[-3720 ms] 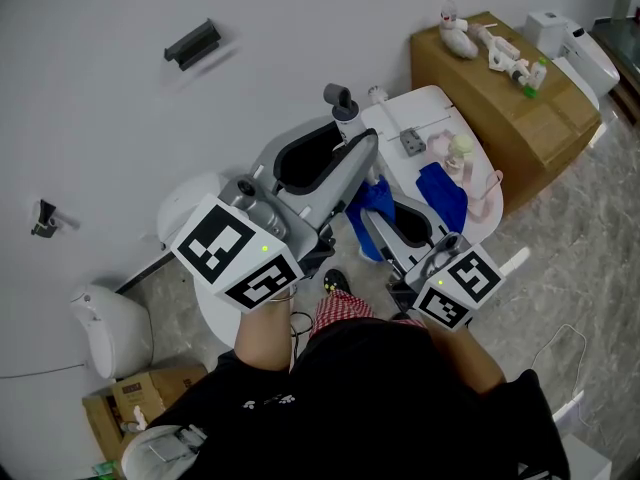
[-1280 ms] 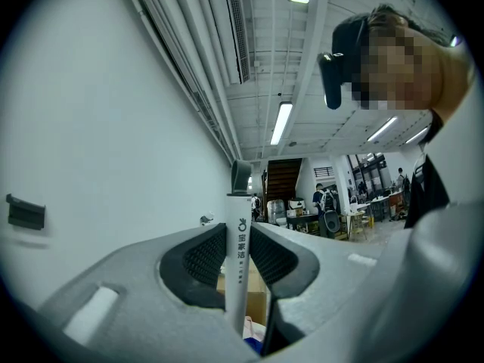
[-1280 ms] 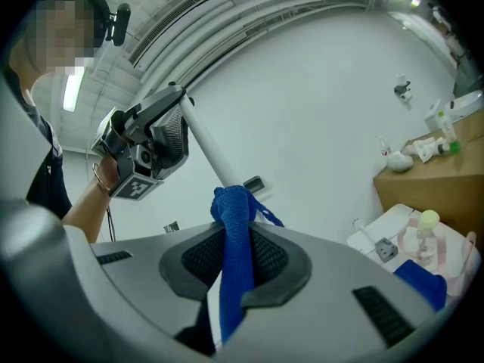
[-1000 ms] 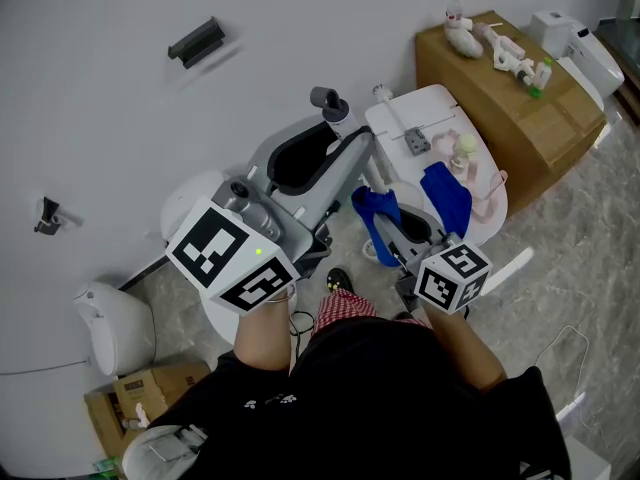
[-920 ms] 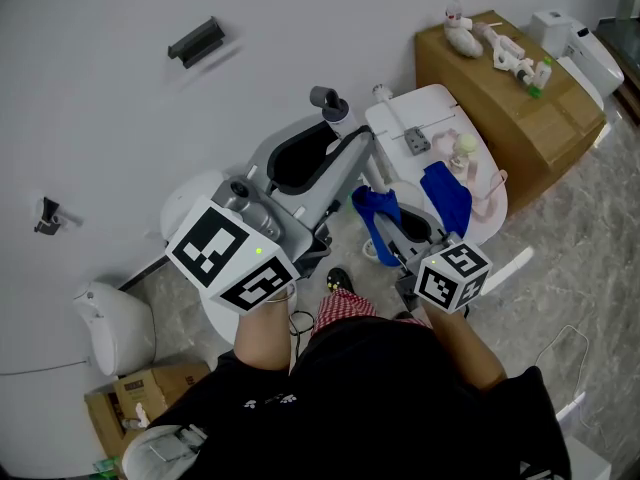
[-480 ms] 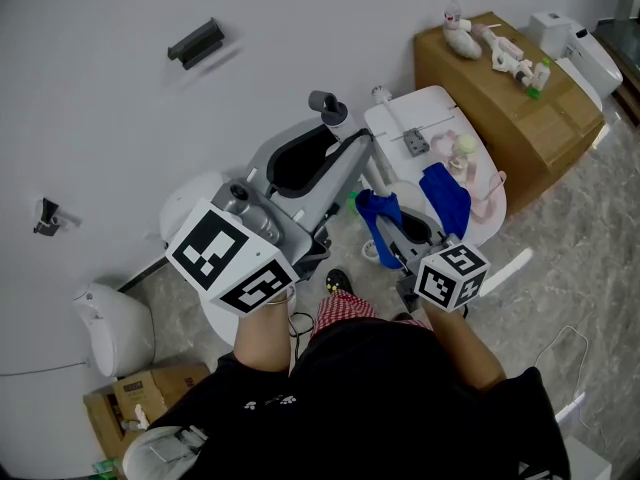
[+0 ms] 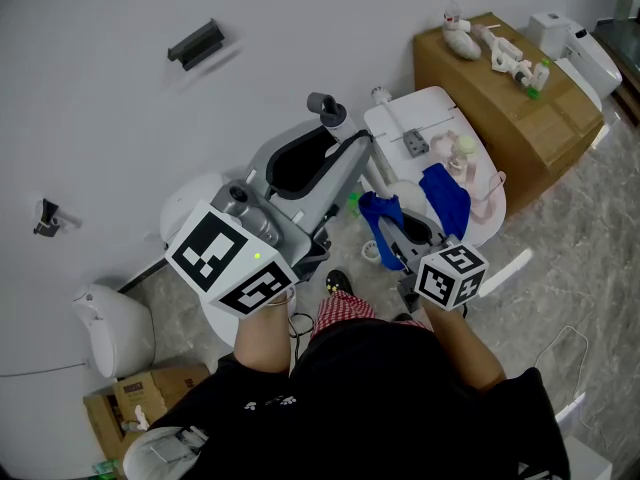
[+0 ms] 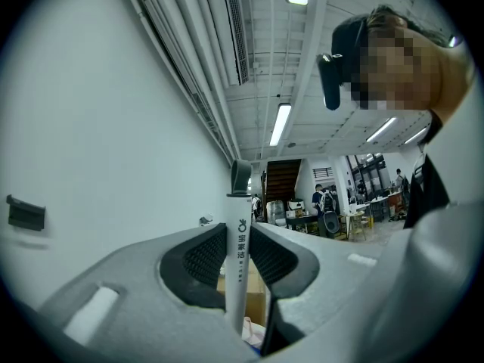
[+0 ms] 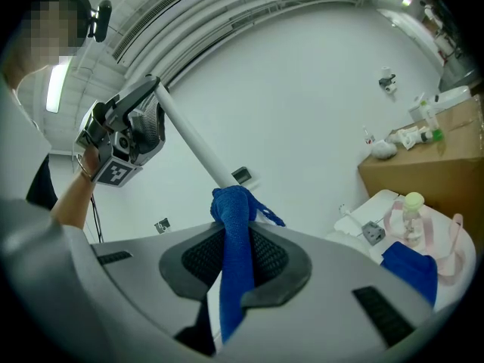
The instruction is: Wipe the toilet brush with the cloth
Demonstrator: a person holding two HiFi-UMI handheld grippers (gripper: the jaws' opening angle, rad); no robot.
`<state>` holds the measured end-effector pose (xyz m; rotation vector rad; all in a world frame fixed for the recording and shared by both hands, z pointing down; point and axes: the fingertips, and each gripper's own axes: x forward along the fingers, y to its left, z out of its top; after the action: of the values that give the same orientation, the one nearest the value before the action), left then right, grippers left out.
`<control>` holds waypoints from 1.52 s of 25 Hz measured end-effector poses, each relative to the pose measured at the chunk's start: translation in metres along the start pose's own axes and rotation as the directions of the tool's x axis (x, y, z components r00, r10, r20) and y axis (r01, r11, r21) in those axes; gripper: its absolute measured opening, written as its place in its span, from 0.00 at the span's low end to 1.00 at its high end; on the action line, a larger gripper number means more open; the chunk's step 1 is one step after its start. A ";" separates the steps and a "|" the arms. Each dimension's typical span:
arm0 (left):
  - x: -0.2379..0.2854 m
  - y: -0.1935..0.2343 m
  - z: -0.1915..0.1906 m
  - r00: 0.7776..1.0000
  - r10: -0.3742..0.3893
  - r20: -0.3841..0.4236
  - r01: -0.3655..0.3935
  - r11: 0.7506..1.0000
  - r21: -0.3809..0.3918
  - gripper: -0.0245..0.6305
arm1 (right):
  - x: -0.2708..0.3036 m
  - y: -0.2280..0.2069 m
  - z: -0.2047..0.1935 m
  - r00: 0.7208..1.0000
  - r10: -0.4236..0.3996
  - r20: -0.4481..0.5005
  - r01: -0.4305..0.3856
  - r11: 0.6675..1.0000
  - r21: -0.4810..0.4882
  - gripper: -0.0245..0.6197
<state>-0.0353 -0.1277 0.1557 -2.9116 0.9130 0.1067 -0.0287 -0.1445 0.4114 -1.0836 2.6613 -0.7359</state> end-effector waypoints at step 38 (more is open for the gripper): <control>0.003 -0.001 0.002 1.000 -0.016 0.005 0.016 1.000 0.000 0.19 | 0.002 -0.037 -0.040 0.992 -0.078 -0.104 0.085 0.995 0.061 0.14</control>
<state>-0.0319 -0.1285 0.1537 -2.9164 0.8881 0.1130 -0.0216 -0.1533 0.4648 -1.1741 2.6685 -0.9093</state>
